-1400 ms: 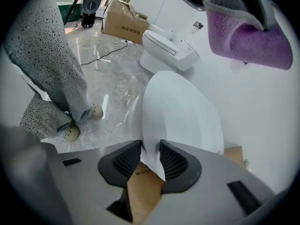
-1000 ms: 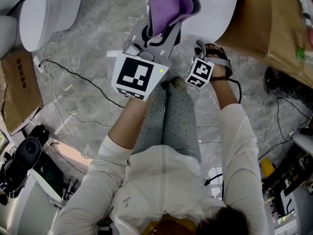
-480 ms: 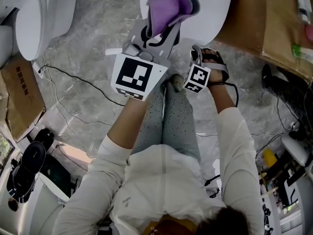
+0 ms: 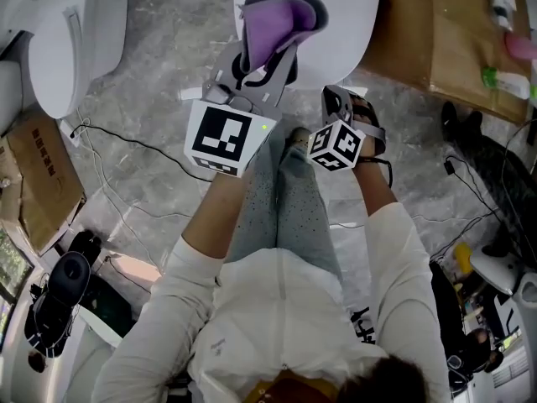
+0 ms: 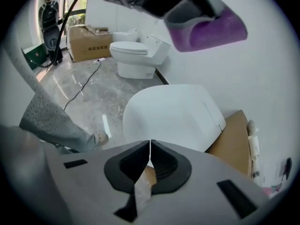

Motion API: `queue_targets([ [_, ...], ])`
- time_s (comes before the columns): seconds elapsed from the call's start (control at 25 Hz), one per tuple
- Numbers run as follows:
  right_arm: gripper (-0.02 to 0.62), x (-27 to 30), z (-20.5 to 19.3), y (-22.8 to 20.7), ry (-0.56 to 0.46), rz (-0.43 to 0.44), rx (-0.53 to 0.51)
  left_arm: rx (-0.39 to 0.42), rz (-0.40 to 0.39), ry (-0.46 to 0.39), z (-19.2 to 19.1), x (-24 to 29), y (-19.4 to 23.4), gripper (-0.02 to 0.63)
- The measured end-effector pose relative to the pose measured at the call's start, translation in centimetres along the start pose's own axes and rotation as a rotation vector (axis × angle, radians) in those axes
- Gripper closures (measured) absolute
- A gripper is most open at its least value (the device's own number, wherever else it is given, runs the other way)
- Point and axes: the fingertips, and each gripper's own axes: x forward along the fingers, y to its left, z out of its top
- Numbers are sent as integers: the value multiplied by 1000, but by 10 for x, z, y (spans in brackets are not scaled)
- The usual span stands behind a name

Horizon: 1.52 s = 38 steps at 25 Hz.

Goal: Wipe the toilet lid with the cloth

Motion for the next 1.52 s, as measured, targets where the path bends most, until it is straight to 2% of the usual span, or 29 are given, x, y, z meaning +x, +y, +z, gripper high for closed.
queue_targets([
  [0.32,580,-36,45,-54,-113,-82,193,-13,-18,2,6,6,2,557],
  [0.48,580,-52,57,-78,-162,-115,332,-10,-23,6,9,10,7,557],
  [0.76,581,-79,72,-112,-253,-190,465,-10,-37,7,14,19,13,557],
  [1.2,580,-104,86,-157,-374,-273,590,-19,-67,6,11,37,13,557],
  [1.52,580,-111,97,-181,-463,-276,639,-19,-50,27,7,53,16,557],
])
